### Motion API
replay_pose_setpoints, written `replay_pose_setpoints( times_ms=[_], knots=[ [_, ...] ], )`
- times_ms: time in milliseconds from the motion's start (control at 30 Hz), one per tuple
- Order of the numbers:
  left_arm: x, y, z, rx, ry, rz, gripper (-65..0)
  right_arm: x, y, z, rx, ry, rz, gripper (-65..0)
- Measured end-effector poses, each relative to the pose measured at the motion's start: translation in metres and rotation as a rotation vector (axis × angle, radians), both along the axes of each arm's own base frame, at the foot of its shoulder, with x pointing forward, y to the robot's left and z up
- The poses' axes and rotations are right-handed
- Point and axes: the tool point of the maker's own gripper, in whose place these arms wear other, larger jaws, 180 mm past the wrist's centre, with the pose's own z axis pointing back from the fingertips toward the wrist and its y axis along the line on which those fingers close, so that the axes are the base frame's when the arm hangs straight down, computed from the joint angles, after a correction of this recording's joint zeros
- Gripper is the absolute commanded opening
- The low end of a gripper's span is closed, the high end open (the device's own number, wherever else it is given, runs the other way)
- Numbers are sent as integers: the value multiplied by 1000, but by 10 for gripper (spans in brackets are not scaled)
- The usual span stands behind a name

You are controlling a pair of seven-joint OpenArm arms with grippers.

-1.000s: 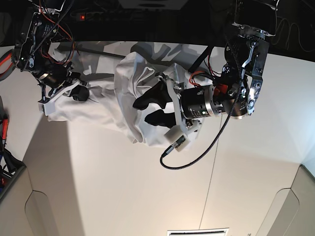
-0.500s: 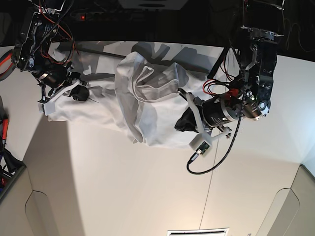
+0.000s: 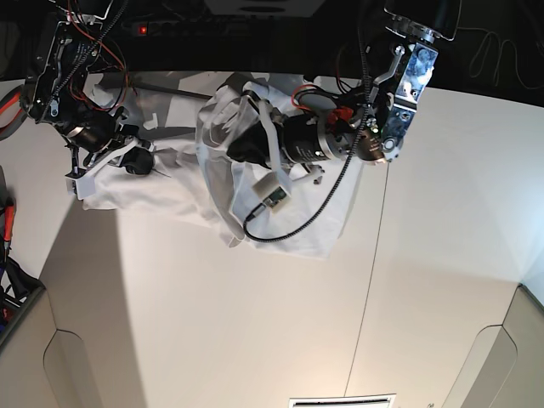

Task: Layout the t-shirt on the table in an organized manner, then fold the t-shirt properly
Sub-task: 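Press the folded bundle down with the left gripper while the right holds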

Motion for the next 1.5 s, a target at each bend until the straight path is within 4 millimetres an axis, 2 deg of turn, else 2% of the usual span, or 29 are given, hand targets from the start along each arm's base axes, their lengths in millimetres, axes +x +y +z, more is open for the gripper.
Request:
replay_pose_setpoints(
  times_ms=[133, 200, 267, 400, 467, 567, 633, 800, 900, 933, 1067, 1167, 1333, 1500],
  knots=[
    [-2, -6, 0, 18, -15, -36, -650, 0, 0, 0, 0, 0, 0, -650],
    [4, -4, 1, 35, -35, -39, -650, 0, 0, 0, 0, 1, 0, -650],
    [18, 0, 7, 50, -65, -29, -650, 0, 0, 0, -1, 0, 0, -650],
    [60, 24, 28, 45, -140, 65, -650, 0, -2, 0, -6, 1, 1, -650],
    [75, 41, 34, 51, -157, 121, -650, 0, -2, 0, -6, 2, 2, -650],
    [85, 57, 37, 49, -168, 177, -650, 0, -2, 0, -5, 1, 1, -650],
    [86, 57, 36, 36, -170, 188, -650, 0, -2, 0, -5, 1, 1, -650],
    [78, 40, 13, -10, -130, 169, -650, 0, -2, 0, -5, 0, 1, -650],
    [76, 22, -8, 25, -88, 128, -650, 0, -2, 0, -5, 1, 1, -650],
    [79, 13, -9, 14, -76, 122, -650, 0, -2, 0, -4, 1, 1, -650],
    [101, -24, 11, -72, -92, 119, -650, 0, -2, 0, -5, 1, 1, -650],
    [115, -40, 30, -123, -125, 121, -650, 0, -2, 0, -6, 1, 1, -650],
    [130, -45, 47, -140, -169, 122, -650, 0, -2, 0, -5, 1, 1, -650],
    [134, -36, 39, -60, -205, 109, -650, 0, -2, 0, -5, 1, 1, -650]
  ],
)
